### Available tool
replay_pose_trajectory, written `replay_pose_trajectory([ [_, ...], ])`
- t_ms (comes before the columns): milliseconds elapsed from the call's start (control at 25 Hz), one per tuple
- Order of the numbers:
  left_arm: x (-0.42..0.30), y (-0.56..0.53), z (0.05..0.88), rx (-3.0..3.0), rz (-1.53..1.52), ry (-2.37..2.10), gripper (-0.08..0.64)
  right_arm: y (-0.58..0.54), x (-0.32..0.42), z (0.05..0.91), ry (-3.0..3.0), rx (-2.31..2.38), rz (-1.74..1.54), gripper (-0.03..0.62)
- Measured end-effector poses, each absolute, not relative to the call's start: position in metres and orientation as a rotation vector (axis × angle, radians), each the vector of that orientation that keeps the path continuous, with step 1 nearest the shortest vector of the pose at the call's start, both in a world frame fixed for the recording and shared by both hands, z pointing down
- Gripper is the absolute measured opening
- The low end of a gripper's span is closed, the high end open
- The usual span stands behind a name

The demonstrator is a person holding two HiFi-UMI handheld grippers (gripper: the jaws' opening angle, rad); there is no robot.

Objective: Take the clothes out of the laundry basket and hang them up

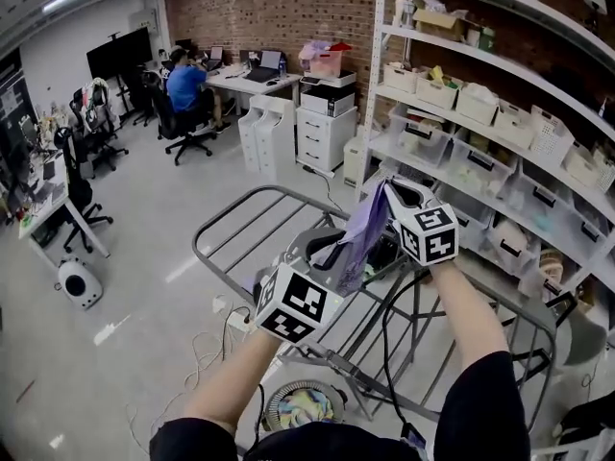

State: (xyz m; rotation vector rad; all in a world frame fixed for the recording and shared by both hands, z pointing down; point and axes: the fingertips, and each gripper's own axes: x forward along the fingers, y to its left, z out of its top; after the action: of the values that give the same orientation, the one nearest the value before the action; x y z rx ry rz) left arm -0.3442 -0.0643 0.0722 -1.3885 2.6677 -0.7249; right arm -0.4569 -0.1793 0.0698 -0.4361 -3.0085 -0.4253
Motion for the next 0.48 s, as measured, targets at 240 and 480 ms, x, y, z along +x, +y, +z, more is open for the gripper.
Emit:
replay_pose_trajectory([
  [240,-0.294,-0.111,0.134,-1.568,-0.709,2.664,0.026,-0.227,-0.409,0.124,-2.946,-0.468,-0.343,0.025],
  [480,-0.254,-0.158,0.190,-1.697,-0.766,2.649,0.026,-0.281,-0.369,0.170,-2.891,-0.396,-0.253,0.025],
])
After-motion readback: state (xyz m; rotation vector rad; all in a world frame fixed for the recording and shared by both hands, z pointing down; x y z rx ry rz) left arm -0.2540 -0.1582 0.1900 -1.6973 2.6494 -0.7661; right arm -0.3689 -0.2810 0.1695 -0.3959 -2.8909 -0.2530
